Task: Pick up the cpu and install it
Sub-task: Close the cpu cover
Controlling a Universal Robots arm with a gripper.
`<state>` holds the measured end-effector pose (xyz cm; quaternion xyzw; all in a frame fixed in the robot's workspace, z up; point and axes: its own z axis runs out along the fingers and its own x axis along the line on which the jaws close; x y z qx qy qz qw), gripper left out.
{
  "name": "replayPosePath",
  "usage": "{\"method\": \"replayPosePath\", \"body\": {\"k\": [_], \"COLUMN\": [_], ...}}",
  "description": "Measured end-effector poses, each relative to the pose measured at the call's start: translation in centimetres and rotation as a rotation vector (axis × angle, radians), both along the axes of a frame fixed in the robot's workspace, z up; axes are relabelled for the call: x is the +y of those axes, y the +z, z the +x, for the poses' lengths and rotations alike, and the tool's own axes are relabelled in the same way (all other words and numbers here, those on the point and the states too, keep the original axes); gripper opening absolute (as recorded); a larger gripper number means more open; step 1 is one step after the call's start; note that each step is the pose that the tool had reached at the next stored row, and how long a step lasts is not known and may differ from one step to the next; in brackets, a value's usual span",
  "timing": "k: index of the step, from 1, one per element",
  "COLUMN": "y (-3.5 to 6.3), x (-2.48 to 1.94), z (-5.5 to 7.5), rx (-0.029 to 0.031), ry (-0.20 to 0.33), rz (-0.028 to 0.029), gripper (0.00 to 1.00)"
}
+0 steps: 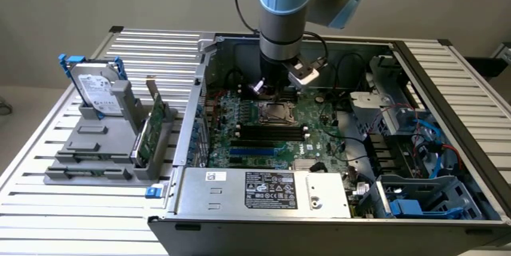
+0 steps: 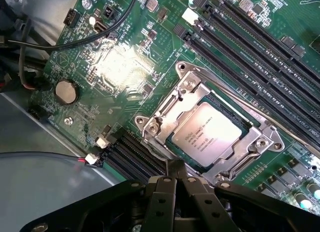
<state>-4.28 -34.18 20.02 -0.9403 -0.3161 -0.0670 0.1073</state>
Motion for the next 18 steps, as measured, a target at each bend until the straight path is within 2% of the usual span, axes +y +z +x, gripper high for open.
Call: {"method": "replayPosePath", "body": {"k": [8, 13, 18], "y": [1.31, 2.01, 2.40], "x": [0.00, 0.01, 0.00], "z": [-0.1, -0.4, -0.6], "rx": [0.0195, 0.0351, 0.0468], "ry": [-0.003, -0.003, -0.003], "rz": [0.0001, 0.0002, 0.0001], "gripper": [0.11, 0.11, 0.11]}}
